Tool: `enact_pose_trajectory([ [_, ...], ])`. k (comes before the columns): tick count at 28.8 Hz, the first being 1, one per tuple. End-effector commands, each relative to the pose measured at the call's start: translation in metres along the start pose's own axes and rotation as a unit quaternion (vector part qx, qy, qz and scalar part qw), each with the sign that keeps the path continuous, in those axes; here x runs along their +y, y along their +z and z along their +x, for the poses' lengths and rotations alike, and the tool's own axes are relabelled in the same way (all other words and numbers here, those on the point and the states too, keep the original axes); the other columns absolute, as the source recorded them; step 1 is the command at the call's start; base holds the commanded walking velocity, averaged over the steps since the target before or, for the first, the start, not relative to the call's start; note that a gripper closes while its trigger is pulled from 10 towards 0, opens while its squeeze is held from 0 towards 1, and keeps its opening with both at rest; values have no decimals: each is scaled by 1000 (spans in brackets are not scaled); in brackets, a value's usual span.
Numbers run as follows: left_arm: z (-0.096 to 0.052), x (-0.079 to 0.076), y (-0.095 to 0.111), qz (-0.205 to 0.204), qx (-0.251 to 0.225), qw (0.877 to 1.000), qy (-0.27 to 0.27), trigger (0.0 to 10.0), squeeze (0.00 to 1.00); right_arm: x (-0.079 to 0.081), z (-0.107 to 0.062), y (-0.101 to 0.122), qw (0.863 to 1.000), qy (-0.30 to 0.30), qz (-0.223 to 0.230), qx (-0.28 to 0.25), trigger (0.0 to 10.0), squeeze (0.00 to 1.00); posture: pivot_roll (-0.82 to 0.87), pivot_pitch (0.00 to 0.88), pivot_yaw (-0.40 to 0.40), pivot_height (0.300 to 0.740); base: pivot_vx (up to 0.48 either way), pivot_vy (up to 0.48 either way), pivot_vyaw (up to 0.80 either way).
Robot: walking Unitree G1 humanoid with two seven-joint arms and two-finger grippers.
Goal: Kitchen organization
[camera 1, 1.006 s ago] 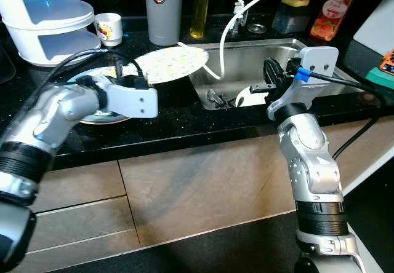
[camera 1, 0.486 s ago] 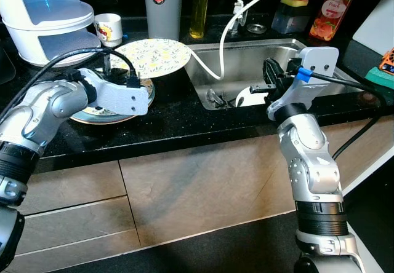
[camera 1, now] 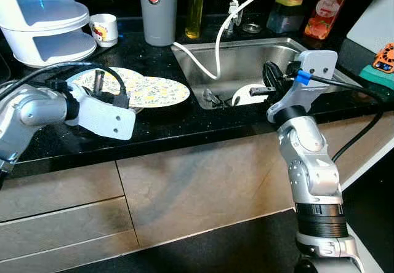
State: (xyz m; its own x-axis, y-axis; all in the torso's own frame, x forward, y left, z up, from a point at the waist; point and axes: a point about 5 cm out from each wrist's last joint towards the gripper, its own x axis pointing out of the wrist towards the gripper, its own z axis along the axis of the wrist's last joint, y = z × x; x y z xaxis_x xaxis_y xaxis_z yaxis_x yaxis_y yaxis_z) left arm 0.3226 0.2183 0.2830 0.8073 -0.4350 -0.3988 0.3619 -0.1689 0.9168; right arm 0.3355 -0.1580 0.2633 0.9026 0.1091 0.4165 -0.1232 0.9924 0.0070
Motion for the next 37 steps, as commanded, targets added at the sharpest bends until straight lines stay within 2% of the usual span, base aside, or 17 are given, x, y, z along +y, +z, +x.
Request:
enact_pose_trajectory([
  [1,-8,1,-4,-6,10,1000,-6,10000,361,-1,-1,-3,1000,-2,3,7,10000,0,145,48,-42,740,0,0,0],
  [2,-11,-1,-5,-22,13,1000,-5,10000,737,-1,-1,-4,1000,-2,3,8,10000,0,145,49,-43,740,0,0,0],
  [4,-11,-1,-5,-22,13,1000,-5,10000,737,-1,-1,-4,1000,-2,3,8,10000,0,145,49,-43,740,0,0,0],
  [7,-20,1,-25,-53,79,995,38,10000,486,-1,-2,-5,1000,-1,4,10,10000,0,145,55,-44,740,0,0,0],
  [11,-25,-5,-29,-70,94,992,35,10000,478,-1,-3,-5,1000,1,5,12,10000,0,146,61,-46,740,0,0,0],
  [12,-26,-8,-29,-77,92,992,30,10000,365,0,-3,-5,1000,1,5,12,10000,0,146,61,-46,740,0,0,0],
  [13,-26,-11,-30,-85,93,992,30,10000,0,0,-2,-6,1000,2,5,13,10000,0,150,64,-50,740,0,0,0],
  [22,-30,-18,-32,-136,86,987,32,10000,0,1,-2,-6,1000,5,7,14,10000,0,147,67,-53,740,0,0,0],
  [24,-27,-4,-28,-231,48,966,103,10000,0,1,-2,-6,1000,5,7,14,10000,0,148,68,-53,740,0,0,0],
  [25,-27,-4,-28,-231,48,966,103,10000,0,1,-2,-6,1000,5,7,14,10000,0,148,68,-53,740,0,0,0],
  [27,-24,6,-27,-304,27,940,154,10000,0,1,-2,-6,1000,5,7,14,10000,0,147,68,-49,740,0,0,0],
  [28,-24,6,-27,-304,27,940,154,10000,0,1,-2,-6,1000,5,7,14,10000,0,147,68,-49,740,0,0,0],
  [31,-18,14,-32,-451,1,863,226,10000,0,2,-2,-6,1000,5,7,14,10000,0,146,66,-44,740,0,0,0],
  [32,-13,12,-32,-521,-10,820,236,10000,0,2,-2,-6,1000,5,7,14,10000,0,146,66,-44,740,0,0,0],
  [33,-13,12,-32,-521,-10,820,236,10000,0,2,-2,-6,1000,5,7,14,10000,0,146,66,-44,740,0,0,0],
  [36,5,-10,-3,-685,-104,698,181,10000,0,2,-3,-6,1000,5,6,14,10000,0,142,66,-36,740,0,0,0],
  [37,5,-10,-3,-685,-104,698,181,10000,0,2,-3,-6,1000,5,6,14,10000,0,142,66,-36,740,0,0,0],
])
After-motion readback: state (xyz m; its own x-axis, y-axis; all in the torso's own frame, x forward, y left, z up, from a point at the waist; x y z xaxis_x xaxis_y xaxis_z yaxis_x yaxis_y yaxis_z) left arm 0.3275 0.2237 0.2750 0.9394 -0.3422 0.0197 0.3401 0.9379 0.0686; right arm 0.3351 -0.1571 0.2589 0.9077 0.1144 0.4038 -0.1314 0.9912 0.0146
